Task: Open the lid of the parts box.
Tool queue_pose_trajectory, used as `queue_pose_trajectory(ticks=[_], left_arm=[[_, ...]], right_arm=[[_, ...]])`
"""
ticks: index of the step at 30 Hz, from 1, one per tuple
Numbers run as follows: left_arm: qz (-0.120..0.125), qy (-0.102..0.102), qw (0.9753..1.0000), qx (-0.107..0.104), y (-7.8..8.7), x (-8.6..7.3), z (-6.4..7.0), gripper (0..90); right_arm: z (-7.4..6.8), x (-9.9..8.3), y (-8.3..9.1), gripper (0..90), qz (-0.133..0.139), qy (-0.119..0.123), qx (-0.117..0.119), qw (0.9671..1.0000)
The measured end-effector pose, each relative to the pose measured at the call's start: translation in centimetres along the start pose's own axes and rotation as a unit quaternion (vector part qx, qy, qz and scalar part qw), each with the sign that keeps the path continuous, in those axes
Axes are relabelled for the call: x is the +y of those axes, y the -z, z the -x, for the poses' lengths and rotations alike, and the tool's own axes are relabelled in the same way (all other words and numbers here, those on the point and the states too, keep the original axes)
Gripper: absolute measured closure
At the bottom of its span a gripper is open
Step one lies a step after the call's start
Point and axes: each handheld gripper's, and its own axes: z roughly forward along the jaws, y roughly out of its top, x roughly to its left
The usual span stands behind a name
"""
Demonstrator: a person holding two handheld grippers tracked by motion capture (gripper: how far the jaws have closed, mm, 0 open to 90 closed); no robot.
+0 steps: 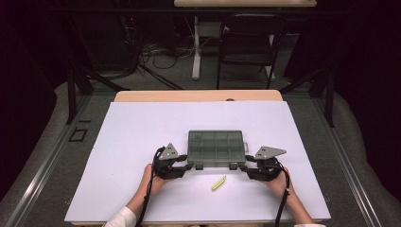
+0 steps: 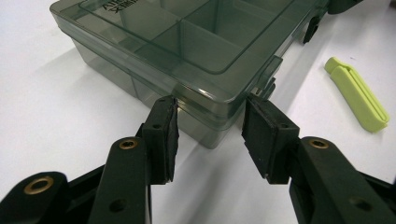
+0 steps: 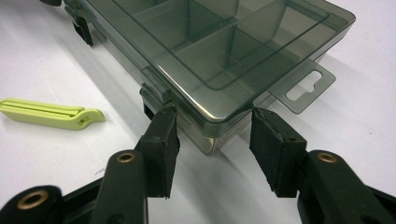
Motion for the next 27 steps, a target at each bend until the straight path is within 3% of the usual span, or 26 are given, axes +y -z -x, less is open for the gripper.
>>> queue_pose_trajectory(ticks=[11, 16, 20, 24, 27], left_arm=[[0.002, 0.029, 0.9994, -0.02, 0.1, 0.0, -0.5, 55.0], [0.0, 0.025, 0.9996, -0.016, 0.1, 0.0, -0.4, 55.0], [-0.011, -0.014, 0.9997, 0.017, 0.0, 0.2, 0.5, 55.5], [-0.011, -0.01, 0.9998, 0.016, 0.0, 0.2, 0.4, 55.9], [-0.01, 0.011, 0.9999, 0.005, 0.1, 0.3, 0.1, 56.3]], right_arm=[[0.1, 0.0, 0.0, 51.6, 0.001, -0.007, 0.003, 1.0], [0.2, 0.0, 0.0, 52.0, 0.004, -0.016, 0.007, 0.9998], [0.0, 0.0, 0.0, 51.8, 0.001, -0.012, 0.002, 0.9999], [-0.1, 0.1, 0.0, 51.8, -0.003, -0.005, -0.002, 1.0], [-0.3, 0.2, 0.0, 51.7, -0.005, 0.003, -0.009, 0.9999]])
